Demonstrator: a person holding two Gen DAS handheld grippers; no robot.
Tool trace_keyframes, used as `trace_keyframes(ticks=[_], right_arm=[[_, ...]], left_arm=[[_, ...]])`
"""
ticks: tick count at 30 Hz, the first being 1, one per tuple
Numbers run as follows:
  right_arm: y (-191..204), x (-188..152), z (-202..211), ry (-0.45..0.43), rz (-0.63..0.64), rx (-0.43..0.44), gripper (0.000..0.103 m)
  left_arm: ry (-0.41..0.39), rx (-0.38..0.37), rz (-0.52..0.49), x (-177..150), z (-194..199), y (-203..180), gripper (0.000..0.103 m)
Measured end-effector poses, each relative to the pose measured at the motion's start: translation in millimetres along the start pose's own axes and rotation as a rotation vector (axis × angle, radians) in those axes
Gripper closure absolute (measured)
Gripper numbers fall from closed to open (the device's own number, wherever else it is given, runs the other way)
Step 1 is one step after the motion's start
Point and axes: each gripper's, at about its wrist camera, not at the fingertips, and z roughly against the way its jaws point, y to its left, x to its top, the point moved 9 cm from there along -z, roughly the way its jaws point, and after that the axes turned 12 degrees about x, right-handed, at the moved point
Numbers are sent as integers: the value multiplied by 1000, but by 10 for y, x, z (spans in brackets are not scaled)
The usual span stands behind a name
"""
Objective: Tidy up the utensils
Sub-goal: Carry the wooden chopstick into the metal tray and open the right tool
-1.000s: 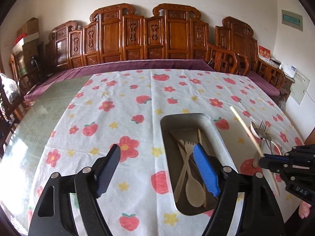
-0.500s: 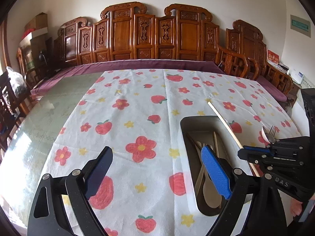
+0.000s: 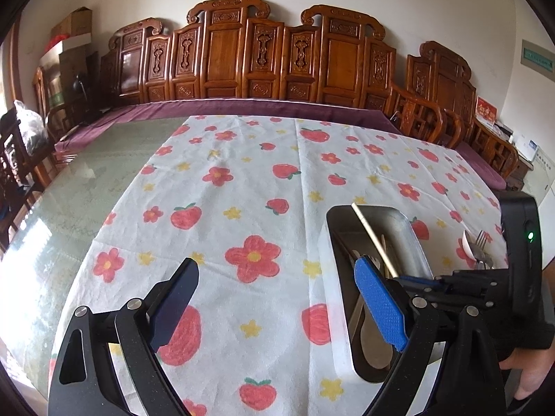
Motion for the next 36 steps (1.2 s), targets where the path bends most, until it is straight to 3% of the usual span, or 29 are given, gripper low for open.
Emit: trace_keyframes(ticks=[12, 19, 27, 33, 36], right_arm=[[98, -24, -13, -4, 48, 21, 96], [-3, 21, 356, -73, 73, 1, 96], [-684, -321, 1109, -144, -6, -115, 96], [-1244, -676, 1448, -141, -62, -219, 96], [-1469, -803, 1496, -136, -98, -249, 83]], left_arm=[[-1, -3, -10, -8, 0, -61, 15], [-18, -20, -16, 2, 62, -211, 15], [-16, -89, -50, -20, 125, -596, 15], [-10, -161, -88, -80, 174, -1041, 15], [-4, -187, -113, -141, 188, -1260, 15]])
